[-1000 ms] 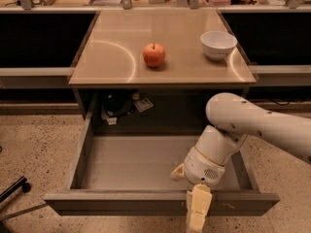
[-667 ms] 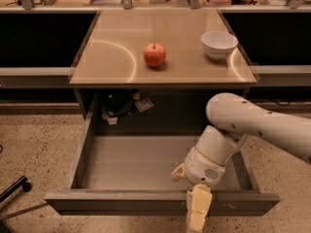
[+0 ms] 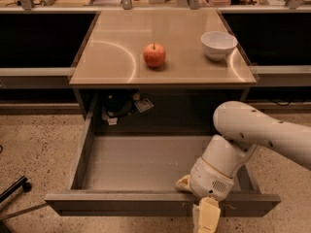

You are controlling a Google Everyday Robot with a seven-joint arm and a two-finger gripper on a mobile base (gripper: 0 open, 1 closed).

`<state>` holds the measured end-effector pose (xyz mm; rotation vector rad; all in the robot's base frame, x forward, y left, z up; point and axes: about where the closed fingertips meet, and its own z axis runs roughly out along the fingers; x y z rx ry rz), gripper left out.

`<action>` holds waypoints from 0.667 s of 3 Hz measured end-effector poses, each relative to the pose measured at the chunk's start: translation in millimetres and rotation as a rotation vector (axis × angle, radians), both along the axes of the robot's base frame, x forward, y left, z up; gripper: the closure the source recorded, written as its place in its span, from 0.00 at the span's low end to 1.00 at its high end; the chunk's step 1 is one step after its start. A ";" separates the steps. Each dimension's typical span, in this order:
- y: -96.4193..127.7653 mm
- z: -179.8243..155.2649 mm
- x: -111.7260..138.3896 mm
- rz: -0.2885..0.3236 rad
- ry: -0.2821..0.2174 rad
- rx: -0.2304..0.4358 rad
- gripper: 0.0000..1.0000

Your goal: Open top drawer

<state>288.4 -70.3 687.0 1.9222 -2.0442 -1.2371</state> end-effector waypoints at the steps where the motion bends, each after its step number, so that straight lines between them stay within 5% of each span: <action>1: -3.4 7.4 -10.9 -0.002 0.044 0.007 0.00; 2: -3.2 7.4 -8.4 -0.002 0.044 0.007 0.00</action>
Offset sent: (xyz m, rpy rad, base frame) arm -0.0635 -0.0175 0.0329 0.0247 0.2155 0.0115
